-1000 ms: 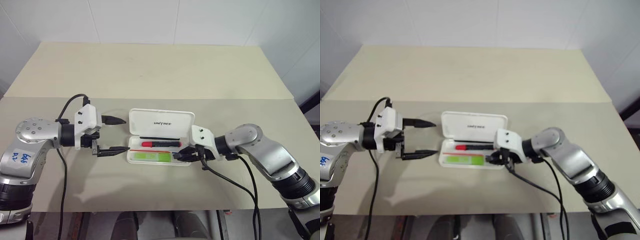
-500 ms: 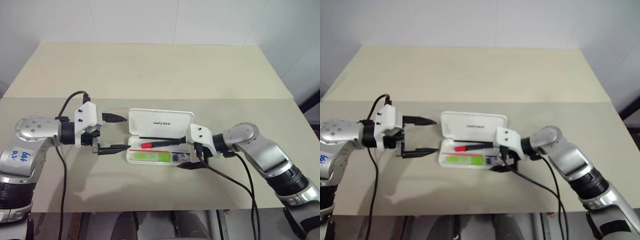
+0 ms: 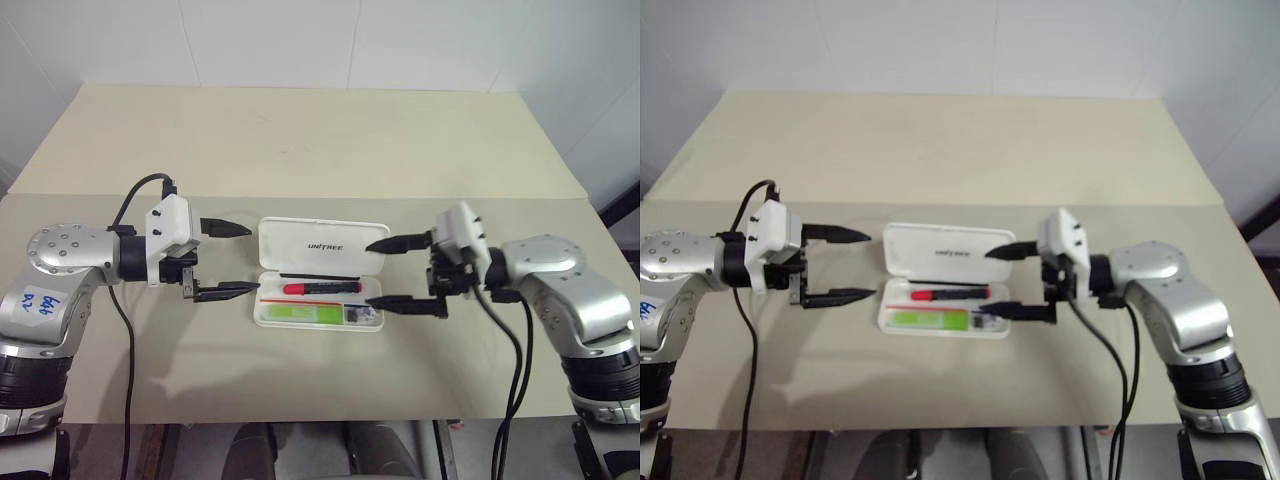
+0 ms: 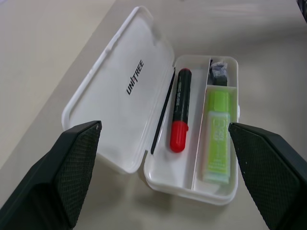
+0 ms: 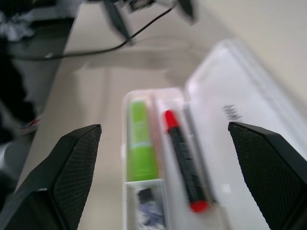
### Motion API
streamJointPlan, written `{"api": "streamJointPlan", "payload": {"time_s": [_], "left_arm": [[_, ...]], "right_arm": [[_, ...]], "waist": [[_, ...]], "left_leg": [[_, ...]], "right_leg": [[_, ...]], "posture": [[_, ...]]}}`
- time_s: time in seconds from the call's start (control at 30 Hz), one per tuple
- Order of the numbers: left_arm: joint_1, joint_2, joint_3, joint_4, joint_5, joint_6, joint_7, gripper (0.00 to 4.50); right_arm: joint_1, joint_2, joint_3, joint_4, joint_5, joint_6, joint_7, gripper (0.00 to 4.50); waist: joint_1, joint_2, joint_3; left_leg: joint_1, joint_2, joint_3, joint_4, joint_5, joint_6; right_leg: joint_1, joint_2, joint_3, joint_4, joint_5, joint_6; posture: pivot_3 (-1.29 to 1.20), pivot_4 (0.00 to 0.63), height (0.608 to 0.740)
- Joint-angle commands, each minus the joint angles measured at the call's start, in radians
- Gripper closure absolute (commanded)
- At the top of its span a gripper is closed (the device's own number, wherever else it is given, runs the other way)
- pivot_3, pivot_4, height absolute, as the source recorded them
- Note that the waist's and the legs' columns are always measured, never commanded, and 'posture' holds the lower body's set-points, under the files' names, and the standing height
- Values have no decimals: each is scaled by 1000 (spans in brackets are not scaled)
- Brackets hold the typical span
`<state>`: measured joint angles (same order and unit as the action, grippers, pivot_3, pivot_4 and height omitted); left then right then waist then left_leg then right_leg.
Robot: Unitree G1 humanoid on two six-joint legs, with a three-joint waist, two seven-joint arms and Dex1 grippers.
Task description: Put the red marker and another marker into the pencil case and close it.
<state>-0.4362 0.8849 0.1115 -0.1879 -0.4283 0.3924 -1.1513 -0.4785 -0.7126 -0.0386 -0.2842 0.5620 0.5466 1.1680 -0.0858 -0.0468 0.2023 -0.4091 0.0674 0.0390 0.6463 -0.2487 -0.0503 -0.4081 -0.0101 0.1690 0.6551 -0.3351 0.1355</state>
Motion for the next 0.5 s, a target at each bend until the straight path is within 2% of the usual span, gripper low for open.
{"api": "streamJointPlan", "payload": {"time_s": [0.03, 0.2, 0.23, 0.33, 0.5], "left_arm": [[-30, 8, 39, 16, -15, -12, 11, 0], [-58, 1, 50, 63, -40, -5, -1, 0], [-62, 0, 52, 72, -48, -3, -6, 400], [-74, -2, 54, 95, -59, -3, -16, 1207], [-89, -20, 72, 131, -83, 1, -2, 2961]], "right_arm": [[44, -34, -107, -24, 36, -15, -28, 9], [82, -50, -185, -32, 40, -72, -47, 9], [83, -51, -191, -38, 44, -76, -50, 0], [87, -54, -190, -58, 43, -90, -55, 0], [96, -57, -178, -76, 33, -105, -60, 0]], "waist": [[1, 0, 0], [0, 0, 0], [0, 0, 0], [0, 0, 0], [1, 0, 0]], "left_leg": [[0, 0, 0, 0, 0, 0], [0, 0, 1, 0, 0, 0], [0, 0, 1, 0, 0, 0], [0, 0, 0, 0, 0, 0], [0, 0, 0, 0, 0, 0]], "right_leg": [[0, 0, 0, 0, 0, 0], [0, 0, 0, -1, 0, 0], [0, 0, 0, -1, 0, 0], [0, 0, 0, 0, 0, 0], [0, 0, 0, 0, 0, 0]], "posture": [[0, 150, 740], [0, 150, 740], [0, 150, 740], [0, 150, 740], [0, 150, 740]]}}
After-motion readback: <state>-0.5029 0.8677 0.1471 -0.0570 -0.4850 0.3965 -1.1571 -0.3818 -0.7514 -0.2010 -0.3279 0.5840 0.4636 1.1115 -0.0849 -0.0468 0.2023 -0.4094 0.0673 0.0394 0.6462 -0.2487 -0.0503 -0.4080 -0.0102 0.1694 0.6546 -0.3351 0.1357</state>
